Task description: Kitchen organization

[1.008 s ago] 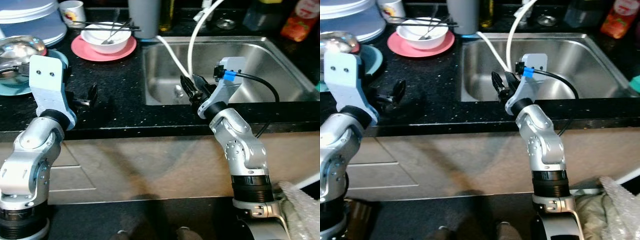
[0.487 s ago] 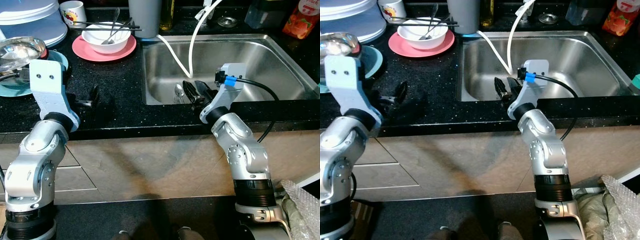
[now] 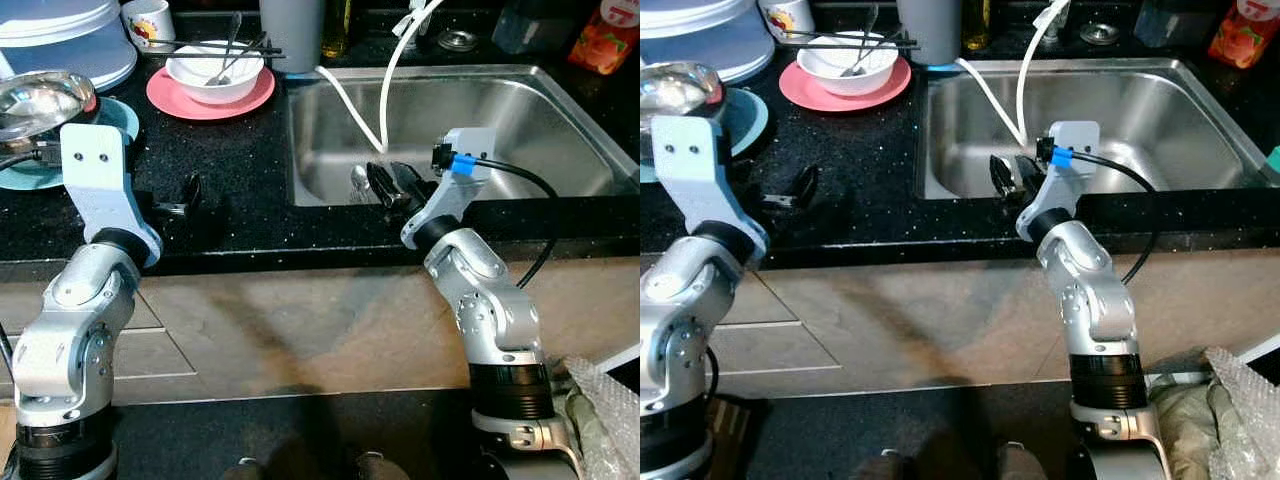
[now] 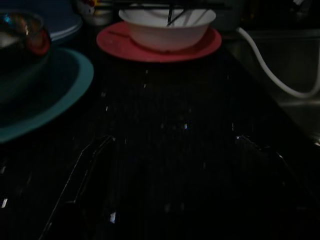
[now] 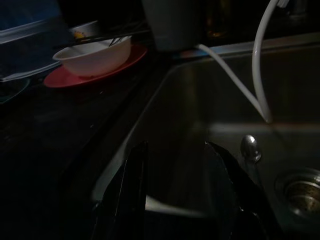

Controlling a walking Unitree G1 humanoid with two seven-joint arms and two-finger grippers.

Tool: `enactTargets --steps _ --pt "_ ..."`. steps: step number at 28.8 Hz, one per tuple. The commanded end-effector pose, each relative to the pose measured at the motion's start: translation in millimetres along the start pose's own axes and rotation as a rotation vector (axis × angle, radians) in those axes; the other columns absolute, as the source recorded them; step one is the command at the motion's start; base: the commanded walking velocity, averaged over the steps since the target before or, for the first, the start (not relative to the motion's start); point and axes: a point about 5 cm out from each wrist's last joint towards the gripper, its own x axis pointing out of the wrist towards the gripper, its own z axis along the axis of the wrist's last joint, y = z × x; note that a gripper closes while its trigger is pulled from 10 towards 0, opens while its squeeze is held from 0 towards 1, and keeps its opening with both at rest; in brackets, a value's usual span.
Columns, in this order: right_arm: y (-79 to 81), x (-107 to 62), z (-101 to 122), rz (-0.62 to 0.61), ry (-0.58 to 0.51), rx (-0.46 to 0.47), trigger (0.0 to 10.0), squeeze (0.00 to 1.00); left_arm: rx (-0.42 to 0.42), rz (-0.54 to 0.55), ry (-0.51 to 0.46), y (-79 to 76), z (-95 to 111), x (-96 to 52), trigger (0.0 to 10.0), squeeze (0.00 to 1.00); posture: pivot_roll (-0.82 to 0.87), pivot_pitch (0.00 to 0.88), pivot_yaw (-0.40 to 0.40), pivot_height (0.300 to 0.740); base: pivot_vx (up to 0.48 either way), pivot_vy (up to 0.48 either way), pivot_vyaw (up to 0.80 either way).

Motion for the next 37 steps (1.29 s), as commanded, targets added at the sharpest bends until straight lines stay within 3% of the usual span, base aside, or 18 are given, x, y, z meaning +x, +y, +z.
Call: enactTargets --steps 1,16,31,37 --pt "1.8 -3.0 -0.5 0.002 0.002 0.001 10.0 0.0 -0.006 -0.001 0.019 -0.9 -4.7 -3.1 10.0 0.0 0.06 0.13 -0.03 0.74 -0.349 0.0 0.0" --pt "1.8 -4.3 0.6 0.003 0.007 -0.001 10.0 0.0 -0.007 -0.002 0.023 -0.2 -5.4 -4.6 10.0 0.0 0.05 0.143 -0.036 0.74 -0.326 0.0 0.0" --pt "4.1 -6.9 -1.1 0.01 0.027 0.005 10.0 0.0 0.007 0.006 0.037 4.1 -6.4 -4.3 10.0 0.0 0.05 0.166 -0.052 0.74 0.0 0.0 0.0" --pt "3.4 -7.3 -4.2 0.012 0.049 0.001 10.0 0.0 0.025 -0.102 0.054 -4.6 -10.0 -2.2 10.0 0.0 0.05 0.167 -0.054 0.74 0.0 0.0 0.0"
